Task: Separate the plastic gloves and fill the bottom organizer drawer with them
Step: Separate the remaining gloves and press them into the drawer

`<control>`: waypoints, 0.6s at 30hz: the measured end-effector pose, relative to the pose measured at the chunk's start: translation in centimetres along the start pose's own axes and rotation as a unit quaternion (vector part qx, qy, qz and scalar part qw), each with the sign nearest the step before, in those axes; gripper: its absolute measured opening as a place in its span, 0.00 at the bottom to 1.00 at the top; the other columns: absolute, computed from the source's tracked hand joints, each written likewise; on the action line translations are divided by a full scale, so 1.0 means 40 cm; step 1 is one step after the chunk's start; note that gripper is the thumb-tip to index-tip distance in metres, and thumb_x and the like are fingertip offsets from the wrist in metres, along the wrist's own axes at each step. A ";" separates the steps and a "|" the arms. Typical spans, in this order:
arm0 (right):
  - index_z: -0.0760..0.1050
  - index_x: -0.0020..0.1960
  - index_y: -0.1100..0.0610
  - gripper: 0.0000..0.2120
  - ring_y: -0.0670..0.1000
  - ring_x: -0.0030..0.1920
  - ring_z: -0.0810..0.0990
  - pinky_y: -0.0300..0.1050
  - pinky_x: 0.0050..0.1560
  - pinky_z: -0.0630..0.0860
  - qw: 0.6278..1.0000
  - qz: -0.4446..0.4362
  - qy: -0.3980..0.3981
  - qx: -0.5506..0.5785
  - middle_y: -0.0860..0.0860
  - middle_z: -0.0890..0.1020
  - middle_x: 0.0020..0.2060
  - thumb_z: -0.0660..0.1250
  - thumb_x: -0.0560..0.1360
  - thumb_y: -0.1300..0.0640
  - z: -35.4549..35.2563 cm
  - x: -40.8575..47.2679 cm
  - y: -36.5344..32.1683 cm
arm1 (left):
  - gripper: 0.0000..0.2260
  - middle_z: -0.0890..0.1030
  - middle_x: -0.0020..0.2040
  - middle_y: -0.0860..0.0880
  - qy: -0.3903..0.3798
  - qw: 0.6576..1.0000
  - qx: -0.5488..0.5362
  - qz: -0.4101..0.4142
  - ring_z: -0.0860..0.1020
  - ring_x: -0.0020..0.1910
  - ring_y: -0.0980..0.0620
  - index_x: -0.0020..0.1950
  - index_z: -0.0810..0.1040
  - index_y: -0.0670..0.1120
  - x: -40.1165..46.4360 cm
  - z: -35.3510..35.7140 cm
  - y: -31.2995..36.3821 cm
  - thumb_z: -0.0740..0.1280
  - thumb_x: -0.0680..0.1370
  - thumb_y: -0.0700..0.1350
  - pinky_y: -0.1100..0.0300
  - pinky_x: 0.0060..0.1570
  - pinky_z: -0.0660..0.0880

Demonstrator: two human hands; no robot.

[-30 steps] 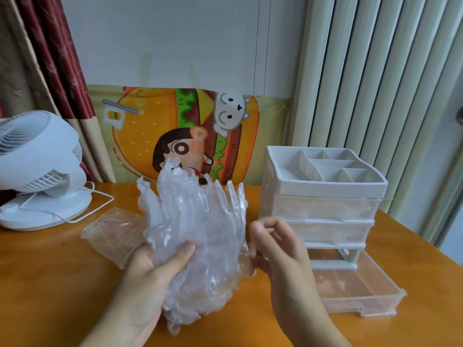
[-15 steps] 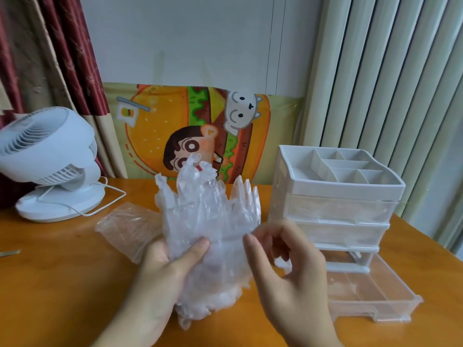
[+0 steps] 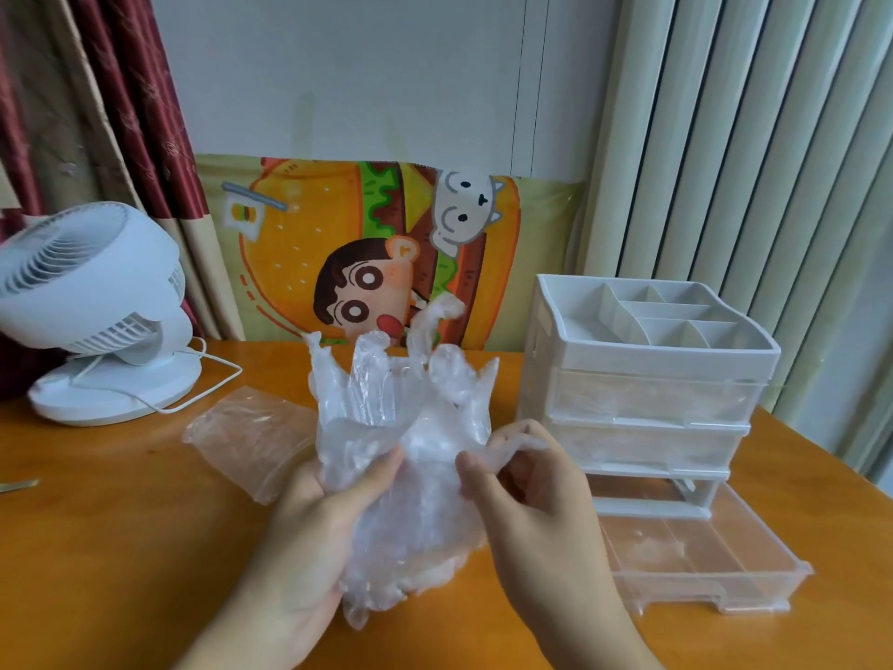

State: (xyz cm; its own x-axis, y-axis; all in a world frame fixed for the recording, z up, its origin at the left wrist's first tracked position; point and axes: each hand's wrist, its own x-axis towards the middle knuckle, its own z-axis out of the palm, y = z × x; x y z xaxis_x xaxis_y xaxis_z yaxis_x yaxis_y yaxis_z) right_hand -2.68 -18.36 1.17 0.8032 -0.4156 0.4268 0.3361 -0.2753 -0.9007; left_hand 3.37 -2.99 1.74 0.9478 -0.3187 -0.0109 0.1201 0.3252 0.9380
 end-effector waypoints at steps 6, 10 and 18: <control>0.81 0.45 0.62 0.08 0.54 0.37 0.79 0.47 0.40 0.74 0.991 0.092 0.030 0.093 0.64 0.83 0.40 0.72 0.81 0.58 -0.023 0.019 0.012 | 0.06 0.88 0.53 0.44 0.012 1.000 -0.014 -0.014 0.87 0.52 0.46 0.52 0.88 0.47 -0.002 0.002 0.011 0.72 0.78 0.41 0.47 0.56 0.78; 0.76 0.37 0.58 0.13 0.47 0.32 0.70 0.38 0.35 0.66 0.993 0.084 0.041 0.074 0.51 0.73 0.29 0.72 0.79 0.58 -0.040 0.021 0.000 | 0.10 0.88 0.51 0.49 0.035 0.998 0.046 -0.007 0.86 0.56 0.47 0.51 0.88 0.48 0.008 0.000 0.005 0.79 0.71 0.46 0.46 0.64 0.75; 0.79 0.39 0.63 0.15 0.45 0.29 0.69 0.34 0.31 0.66 0.997 0.060 -0.039 -0.043 0.47 0.71 0.27 0.74 0.78 0.54 -0.031 0.009 -0.014 | 0.27 0.86 0.59 0.52 -0.032 0.992 0.119 -0.006 0.83 0.62 0.48 0.63 0.82 0.56 -0.001 -0.011 -0.006 0.77 0.68 0.67 0.42 0.67 0.75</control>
State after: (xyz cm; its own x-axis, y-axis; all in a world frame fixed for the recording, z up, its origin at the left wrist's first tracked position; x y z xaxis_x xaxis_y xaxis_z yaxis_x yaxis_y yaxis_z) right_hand -3.20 -19.42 1.94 0.8720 -0.3818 0.3063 0.1949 -0.3032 -0.9328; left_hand 3.44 -2.68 1.35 0.9255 -0.3788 -0.0071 0.0499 0.1034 0.9934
